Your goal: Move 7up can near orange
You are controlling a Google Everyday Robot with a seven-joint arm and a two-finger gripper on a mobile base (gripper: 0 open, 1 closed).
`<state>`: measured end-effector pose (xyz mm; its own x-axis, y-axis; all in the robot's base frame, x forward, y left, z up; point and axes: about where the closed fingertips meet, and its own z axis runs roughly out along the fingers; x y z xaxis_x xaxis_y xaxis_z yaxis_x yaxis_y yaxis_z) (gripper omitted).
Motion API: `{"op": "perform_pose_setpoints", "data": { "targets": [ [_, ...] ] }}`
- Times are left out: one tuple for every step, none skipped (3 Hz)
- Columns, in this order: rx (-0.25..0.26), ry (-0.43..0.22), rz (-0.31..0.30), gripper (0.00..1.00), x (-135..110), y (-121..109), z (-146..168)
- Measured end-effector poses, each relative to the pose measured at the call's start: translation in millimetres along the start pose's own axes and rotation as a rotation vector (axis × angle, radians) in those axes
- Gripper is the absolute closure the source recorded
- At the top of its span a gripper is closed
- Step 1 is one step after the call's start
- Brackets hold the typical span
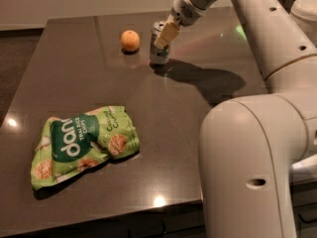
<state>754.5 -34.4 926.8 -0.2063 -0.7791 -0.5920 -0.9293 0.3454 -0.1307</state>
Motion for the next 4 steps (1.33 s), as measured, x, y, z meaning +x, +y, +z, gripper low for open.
{"op": "perform_pose_setpoints", "data": {
  "targets": [
    [-0.017, -0.011, -0.016, 1.00, -19, 0, 18],
    [-0.030, -0.019, -0.031, 1.00, -36, 0, 33],
    [-0.030, -0.028, -0.039, 1.00, -47, -1, 41],
    [0.014, -0.036, -0.014, 1.00, -55, -10, 40]
  ]
}}
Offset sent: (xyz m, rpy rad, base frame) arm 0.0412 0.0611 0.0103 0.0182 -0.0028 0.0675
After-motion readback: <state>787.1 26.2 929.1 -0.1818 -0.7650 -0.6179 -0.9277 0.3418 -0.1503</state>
